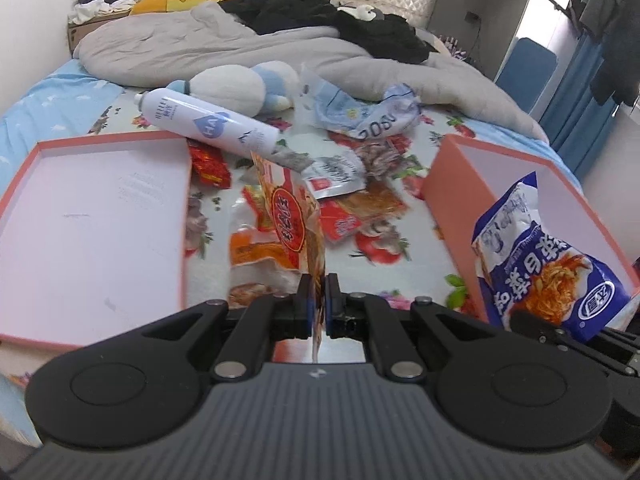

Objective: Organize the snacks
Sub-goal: 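Lift the blue chip bag with the right gripper and carry it over the box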

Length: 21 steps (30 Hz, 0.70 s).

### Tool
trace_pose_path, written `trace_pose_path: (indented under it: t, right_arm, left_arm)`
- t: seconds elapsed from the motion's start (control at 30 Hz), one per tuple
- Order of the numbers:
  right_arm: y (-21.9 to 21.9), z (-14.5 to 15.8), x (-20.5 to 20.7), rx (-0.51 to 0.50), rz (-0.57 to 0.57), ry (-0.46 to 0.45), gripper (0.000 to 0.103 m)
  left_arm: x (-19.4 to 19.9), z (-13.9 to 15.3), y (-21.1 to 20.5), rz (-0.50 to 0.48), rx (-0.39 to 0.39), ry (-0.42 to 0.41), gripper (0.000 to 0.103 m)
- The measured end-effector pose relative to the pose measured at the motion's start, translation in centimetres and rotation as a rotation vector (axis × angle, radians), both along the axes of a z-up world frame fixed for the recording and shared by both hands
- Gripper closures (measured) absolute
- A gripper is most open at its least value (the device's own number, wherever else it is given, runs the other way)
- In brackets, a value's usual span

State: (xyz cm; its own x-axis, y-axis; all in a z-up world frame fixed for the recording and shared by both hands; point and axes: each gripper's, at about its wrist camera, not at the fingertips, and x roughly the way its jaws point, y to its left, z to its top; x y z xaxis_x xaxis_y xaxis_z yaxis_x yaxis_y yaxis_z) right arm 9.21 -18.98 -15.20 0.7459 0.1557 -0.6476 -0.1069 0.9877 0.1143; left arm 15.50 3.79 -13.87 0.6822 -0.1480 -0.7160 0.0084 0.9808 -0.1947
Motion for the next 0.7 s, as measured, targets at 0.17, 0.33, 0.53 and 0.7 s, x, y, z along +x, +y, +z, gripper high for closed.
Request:
trace_pose_path:
  t: [0.17, 0.33, 0.53, 0.7]
  right_arm:
    - [-1.7, 2.2, -1.0, 0.03, 0.003, -0.039, 0.1]
    - [-3.4, 4.9, -1.2, 0.06, -0.011, -0.09, 0.1]
    - [-5.8, 8.3, -1.0, 0.108, -0.026, -0.154, 0.1]
    - [-7.9, 10.9, -0.6, 0.114, -0.047, -0.213, 0.1]
  left_arm:
    - [-0.6, 2.4, -2.4, -0.01, -0.01, -0.036, 0.097]
    - [-0.3, 5.6, -4.3, -0.03, -0.027, -0.079, 0.097]
    - [0.0, 10.2, -7.0, -0.057, -0.038, -0.161, 0.097]
    - [0.6, 13.7, -9.3, -0.103, -0.076, -0.213, 0.097]
